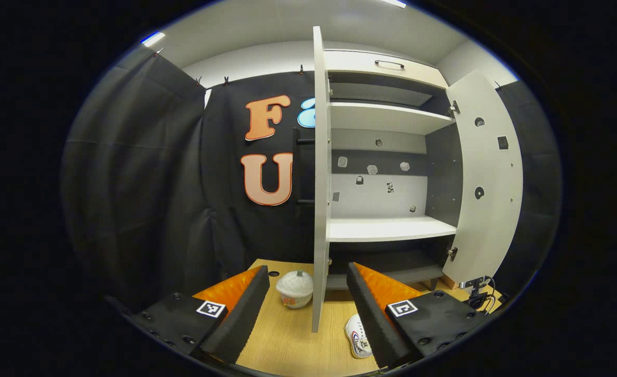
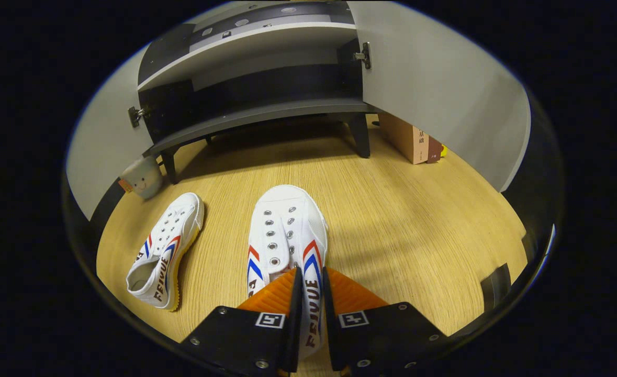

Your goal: Grab one shoe with the right hand and put it into the shoe cabinet, grab the other shoe with the left hand and put it into the shoe cabinet; then close the right door with the right hand and the left door with the left hand.

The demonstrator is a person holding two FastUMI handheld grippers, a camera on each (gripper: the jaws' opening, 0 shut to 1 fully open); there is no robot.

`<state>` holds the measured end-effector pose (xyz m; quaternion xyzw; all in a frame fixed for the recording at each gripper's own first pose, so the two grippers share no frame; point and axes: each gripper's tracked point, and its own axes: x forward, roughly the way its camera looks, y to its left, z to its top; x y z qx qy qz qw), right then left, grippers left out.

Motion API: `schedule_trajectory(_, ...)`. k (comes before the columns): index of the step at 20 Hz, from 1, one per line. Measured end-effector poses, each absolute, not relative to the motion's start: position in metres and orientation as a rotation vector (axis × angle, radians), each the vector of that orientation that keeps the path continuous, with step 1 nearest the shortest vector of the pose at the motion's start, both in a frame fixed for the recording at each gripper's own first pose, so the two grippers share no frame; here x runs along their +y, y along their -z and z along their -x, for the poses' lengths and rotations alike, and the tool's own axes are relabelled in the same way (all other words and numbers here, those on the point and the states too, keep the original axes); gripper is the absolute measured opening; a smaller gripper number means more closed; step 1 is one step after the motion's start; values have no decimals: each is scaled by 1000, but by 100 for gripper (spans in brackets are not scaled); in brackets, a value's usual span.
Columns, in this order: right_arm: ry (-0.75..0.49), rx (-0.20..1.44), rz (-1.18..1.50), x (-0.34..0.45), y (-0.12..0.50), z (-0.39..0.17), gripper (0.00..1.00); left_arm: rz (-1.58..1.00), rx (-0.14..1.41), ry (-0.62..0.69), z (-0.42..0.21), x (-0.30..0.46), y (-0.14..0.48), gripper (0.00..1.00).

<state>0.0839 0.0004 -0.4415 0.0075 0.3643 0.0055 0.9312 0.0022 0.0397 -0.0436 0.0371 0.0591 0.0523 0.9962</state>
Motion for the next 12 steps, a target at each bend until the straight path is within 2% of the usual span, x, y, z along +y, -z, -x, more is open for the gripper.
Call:
schedule_trajectory(1, 0, 747, -14, -2, 438, -84, 12, -75, 120, -101, -3, 39, 44, 97)
schedule_trajectory(3, 18, 745, -14, -4, 430, -86, 2, -82, 126, -95, -2, 39, 47, 97)
schedule_trajectory(12, 11, 657, -40, 22, 345, -82, 1, -74, 126, -66, -2, 37, 51, 97)
